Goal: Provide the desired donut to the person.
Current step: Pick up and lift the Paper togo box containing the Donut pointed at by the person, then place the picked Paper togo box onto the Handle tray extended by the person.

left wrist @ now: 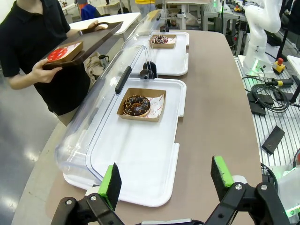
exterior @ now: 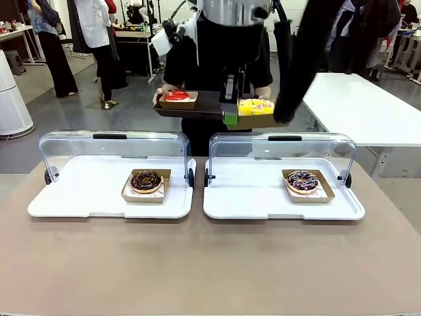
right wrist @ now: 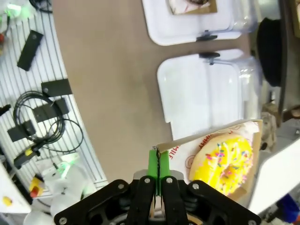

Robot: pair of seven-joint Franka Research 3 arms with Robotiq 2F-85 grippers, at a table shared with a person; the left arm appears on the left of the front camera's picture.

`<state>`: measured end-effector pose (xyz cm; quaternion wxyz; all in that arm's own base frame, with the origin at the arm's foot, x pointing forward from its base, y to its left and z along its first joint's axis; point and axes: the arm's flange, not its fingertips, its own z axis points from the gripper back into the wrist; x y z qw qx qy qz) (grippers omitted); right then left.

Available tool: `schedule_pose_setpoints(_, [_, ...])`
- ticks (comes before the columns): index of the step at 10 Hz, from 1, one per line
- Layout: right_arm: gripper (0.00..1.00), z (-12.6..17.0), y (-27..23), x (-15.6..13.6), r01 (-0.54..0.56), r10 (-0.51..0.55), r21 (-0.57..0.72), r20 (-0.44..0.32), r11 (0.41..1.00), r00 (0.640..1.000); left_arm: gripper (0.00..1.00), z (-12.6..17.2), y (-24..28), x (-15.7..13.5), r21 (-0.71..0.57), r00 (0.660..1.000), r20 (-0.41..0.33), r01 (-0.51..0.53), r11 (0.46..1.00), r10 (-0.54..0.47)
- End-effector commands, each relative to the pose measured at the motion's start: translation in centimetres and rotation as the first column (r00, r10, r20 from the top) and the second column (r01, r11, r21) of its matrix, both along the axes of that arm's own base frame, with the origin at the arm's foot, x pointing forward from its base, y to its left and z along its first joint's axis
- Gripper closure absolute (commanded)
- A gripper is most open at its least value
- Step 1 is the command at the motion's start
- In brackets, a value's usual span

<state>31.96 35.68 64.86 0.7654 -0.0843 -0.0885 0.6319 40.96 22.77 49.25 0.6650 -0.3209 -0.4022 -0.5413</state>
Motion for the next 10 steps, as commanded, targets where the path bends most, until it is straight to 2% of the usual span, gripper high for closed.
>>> schedule_pose_setpoints(1, [1.00, 0.3, 0.3, 3.3, -0.015, 0.014, -0.022, -0.022, 1.000, 1.000, 0.00, 0.0, 0.0, -0.2, 0.001, 1.000, 0.005, 0.000, 1.000, 0.000])
schedule_pose_setpoints(3, [1.00, -0.5, -0.6, 5.4, -0.014, 0.013, -0.016, -0.039, 1.000, 0.999, 0.00, 0.0, 0.0, -0.2, 0.001, 1.000, 0.005, 0.000, 1.000, 0.000])
schedule_pose_setpoints(4, [1.00, -1.1, -1.1, 6.0, -0.025, 0.025, 0.003, -0.017, 1.000, 1.000, 0.00, 0.0, 0.0, -0.2, 0.001, 1.000, 0.005, 0.000, 1.000, 0.000])
schedule_pose_setpoints(5, [1.00, -0.8, -0.2, 4.7, -0.001, 0.001, 0.009, -0.041, 1.000, 0.999, 0.00, 0.0, 0.0, -0.2, 0.001, 1.000, 0.005, 0.000, 1.000, 0.000])
schedule_pose_setpoints(10, [1.00, -0.8, -0.2, 4.7, -0.001, 0.001, 0.009, -0.041, 1.000, 0.999, 0.00, 0.0, 0.0, -0.2, 0.001, 1.000, 0.005, 0.000, 1.000, 0.000])
